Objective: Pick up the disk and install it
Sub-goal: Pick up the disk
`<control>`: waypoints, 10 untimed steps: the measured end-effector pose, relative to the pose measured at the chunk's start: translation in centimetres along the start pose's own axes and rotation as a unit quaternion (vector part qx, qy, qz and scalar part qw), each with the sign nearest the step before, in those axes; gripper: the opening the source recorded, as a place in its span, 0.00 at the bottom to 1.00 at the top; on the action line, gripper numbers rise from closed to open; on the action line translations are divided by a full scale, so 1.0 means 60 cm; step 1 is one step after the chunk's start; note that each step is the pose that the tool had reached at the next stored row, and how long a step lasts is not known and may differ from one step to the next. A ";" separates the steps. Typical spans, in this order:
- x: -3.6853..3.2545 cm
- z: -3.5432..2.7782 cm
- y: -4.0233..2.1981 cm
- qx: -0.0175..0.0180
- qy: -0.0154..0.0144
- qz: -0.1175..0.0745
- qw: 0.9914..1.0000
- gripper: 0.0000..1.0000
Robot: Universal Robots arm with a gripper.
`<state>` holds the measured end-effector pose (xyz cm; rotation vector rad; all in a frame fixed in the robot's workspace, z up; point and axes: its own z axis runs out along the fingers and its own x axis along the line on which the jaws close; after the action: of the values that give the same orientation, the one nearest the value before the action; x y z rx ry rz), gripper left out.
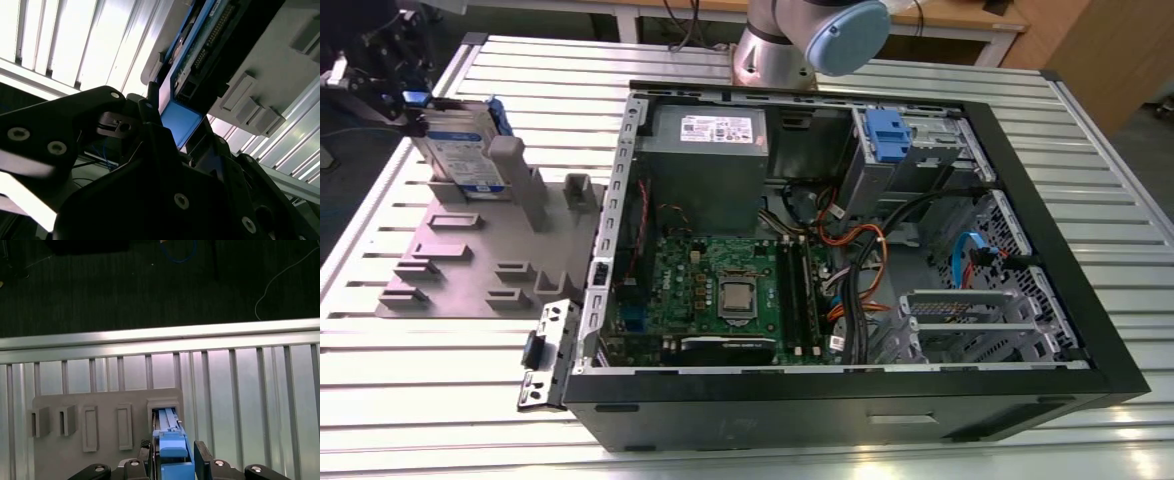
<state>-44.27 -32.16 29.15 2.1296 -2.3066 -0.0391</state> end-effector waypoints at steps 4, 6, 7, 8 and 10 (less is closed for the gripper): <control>0.000 0.001 0.000 0.001 0.000 0.000 1.000 0.46; 0.000 0.000 0.000 0.001 0.000 0.000 1.000 0.46; 0.000 0.000 0.000 0.001 0.000 0.001 1.000 0.46; 0.000 0.000 0.000 0.001 0.000 0.005 1.000 0.46; 0.000 0.000 0.000 0.001 0.000 0.018 1.000 0.46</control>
<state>-44.29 -32.13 29.14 2.0878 -2.3452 -0.0364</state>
